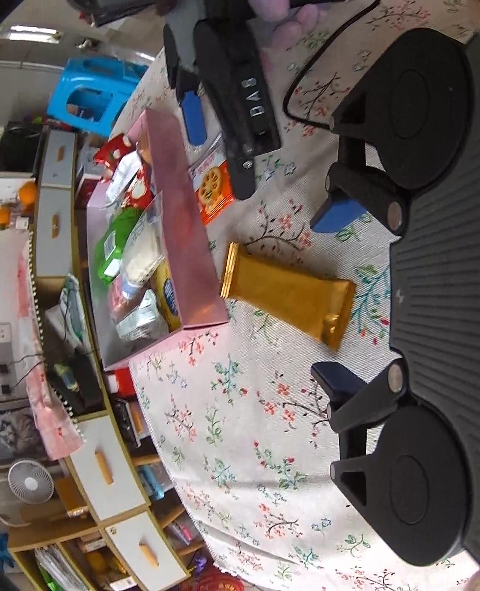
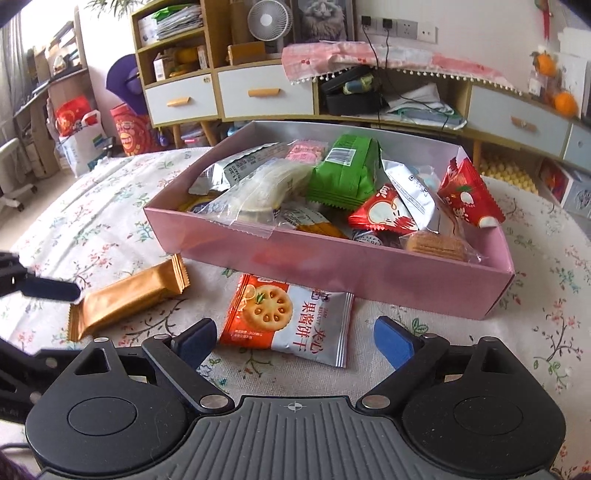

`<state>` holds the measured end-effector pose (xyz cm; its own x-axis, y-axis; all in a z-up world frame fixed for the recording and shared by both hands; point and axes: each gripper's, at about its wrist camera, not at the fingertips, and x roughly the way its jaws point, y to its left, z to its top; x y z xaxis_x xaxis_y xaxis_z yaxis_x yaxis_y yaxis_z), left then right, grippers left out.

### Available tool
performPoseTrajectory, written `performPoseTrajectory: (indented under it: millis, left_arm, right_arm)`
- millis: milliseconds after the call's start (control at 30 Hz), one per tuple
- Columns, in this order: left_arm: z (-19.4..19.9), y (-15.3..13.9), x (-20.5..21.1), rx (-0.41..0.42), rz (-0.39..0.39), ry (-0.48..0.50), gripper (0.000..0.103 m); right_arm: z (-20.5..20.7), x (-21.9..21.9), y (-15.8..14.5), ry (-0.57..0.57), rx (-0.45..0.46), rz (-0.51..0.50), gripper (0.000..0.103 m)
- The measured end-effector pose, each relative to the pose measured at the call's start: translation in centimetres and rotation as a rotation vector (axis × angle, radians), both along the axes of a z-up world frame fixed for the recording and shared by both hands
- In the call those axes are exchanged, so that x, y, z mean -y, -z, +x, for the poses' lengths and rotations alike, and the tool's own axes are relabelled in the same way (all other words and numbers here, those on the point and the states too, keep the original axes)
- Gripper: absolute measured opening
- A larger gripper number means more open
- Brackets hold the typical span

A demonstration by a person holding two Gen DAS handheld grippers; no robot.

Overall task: Organize snacks
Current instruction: 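Grasp the gold bar with the left tool while the right tool grasps the orange cracker pack, then carry both snacks into the pink box and open both tools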

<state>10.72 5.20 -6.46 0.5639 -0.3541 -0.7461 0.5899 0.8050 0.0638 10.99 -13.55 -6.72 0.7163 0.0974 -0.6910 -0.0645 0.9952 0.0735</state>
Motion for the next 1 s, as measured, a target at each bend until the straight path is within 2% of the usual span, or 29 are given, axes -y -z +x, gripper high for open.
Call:
performPoseTrajectory:
  millis: [133,200,267,333,400,433,467,500,600,833,1000]
  left_arm:
    - [0.5,0.0,0.9,0.006,-0.01,-0.02,0.073]
    - [0.6,0.0,1.3,0.003,-0.019,-0.029,0.067]
    - [0.7,0.0,1.8,0.001,-0.023,-0.039,0.066]
    - [0.6,0.0,2.1,-0.001,-0.026,-0.047,0.061]
    - [0.7,-0.1,2.3,-0.015,-0.041,-0.05,0.05]
    - [0.7,-0.1,2.4,-0.023,-0.048,-0.051,0.048]
    - [0.6,-0.2,2.4,-0.027,-0.051,-0.053,0.041]
    - [0.5,-0.2,2.4,-0.03,-0.053,-0.055,0.033]
    - [0.3,-0.3,2.5,-0.037,-0.054,-0.066,0.028]
    - [0.1,-0.7,2.6,-0.055,-0.063,-0.096,0.026]
    - [0.0,-1.3,2.2,-0.072,-0.099,-0.112,0.026]
  right_arm:
    - [0.0,-0.2,0.1,-0.012,0.003,-0.019,0.094]
    - [0.0,-0.1,0.0,-0.014,0.002,-0.022,0.093]
    - [0.0,-0.1,0.0,-0.014,0.003,-0.025,0.088]
    - [-0.1,-0.1,-0.2,-0.019,0.007,-0.028,0.074]
    - [-0.1,0.1,-0.3,-0.027,0.002,-0.028,0.07]
    - [-0.1,0.1,-0.4,-0.032,-0.002,-0.026,0.065]
    - [-0.1,0.2,-0.4,-0.04,-0.001,-0.027,0.052]
    - [-0.2,0.3,-0.6,-0.047,0.004,-0.027,0.052]
    - [-0.2,0.8,-0.8,-0.061,-0.011,-0.002,0.048]
    - [-0.7,2.2,-1.2,-0.057,-0.028,0.069,0.046]
    - [-1.5,2.7,-1.9,-0.077,-0.017,0.085,0.046]
